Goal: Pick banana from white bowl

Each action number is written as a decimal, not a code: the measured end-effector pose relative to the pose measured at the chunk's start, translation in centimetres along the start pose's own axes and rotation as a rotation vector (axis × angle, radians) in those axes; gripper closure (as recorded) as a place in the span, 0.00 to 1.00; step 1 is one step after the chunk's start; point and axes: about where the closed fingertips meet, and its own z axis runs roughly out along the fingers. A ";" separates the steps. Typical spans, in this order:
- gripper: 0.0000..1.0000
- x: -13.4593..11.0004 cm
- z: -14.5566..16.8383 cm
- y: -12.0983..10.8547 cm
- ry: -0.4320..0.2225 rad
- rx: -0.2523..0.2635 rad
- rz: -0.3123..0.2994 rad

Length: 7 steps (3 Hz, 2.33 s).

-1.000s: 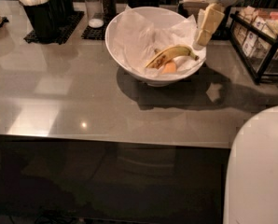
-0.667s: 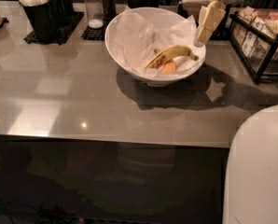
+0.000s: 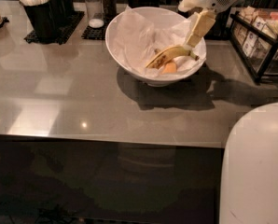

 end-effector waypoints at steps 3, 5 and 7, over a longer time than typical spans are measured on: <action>0.00 0.8 8.5 1.7 -0.041 -0.168 0.020; 0.23 1.3 11.0 2.0 -0.040 -0.213 0.027; 0.69 1.8 11.0 2.4 -0.037 -0.228 0.043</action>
Offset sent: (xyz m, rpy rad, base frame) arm -0.0049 0.0291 -0.0919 0.0135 0.2337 0.0980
